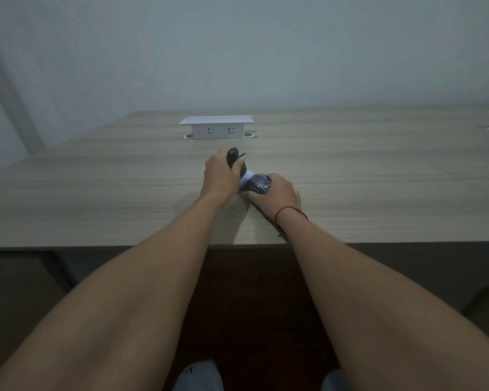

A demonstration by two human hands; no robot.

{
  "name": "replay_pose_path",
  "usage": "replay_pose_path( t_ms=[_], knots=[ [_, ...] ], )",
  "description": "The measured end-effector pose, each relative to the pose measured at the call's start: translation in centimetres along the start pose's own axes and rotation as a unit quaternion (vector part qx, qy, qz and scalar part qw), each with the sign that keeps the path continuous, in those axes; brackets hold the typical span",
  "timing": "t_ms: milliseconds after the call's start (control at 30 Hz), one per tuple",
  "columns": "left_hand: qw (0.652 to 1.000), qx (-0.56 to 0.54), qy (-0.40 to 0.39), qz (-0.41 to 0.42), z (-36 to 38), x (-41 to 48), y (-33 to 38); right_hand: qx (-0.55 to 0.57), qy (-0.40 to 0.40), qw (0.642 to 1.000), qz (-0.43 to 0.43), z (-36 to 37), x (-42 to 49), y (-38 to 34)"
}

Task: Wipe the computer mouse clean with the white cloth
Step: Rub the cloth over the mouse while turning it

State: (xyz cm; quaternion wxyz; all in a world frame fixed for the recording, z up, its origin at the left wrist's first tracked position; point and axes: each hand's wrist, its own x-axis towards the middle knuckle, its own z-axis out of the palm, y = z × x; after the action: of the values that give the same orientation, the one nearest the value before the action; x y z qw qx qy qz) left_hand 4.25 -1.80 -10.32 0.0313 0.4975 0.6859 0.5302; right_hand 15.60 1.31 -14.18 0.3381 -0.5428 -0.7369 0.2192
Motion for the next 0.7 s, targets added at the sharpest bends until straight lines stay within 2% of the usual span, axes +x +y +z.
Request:
replay_pose_path(
  t_ms=[100, 233, 367, 500, 633, 700],
  knots=[
    [1.0, -0.027, 0.0, -0.016, -0.1, 0.0, -0.2, -0.006, 0.004, 1.0, 0.003, 0.0, 0.1, 0.0],
    [0.998, 0.014, 0.008, -0.055, -0.4, -0.3, -2.0, 0.003, -0.001, 1.0, 0.001, 0.0, -0.1, -0.1],
    [0.997, -0.045, 0.034, -0.055, -0.2, -1.1, -2.2, -0.006, -0.01, 1.0, -0.006, -0.4, -0.1, -0.2],
    [0.997, -0.008, 0.017, -0.07, 0.2, -1.0, -1.9, 0.017, -0.017, 1.0, -0.006, -0.4, -0.5, -0.1],
    [0.998, -0.05, 0.018, -0.021, 0.4, 0.1, 0.1, 0.01, -0.011, 1.0, 0.001, -0.9, -0.4, -0.1],
    [0.999, -0.03, 0.007, -0.019, 0.8, 0.1, 0.3, 0.01, -0.006, 1.0, 0.006, -0.9, -0.3, -0.2]
  ],
)
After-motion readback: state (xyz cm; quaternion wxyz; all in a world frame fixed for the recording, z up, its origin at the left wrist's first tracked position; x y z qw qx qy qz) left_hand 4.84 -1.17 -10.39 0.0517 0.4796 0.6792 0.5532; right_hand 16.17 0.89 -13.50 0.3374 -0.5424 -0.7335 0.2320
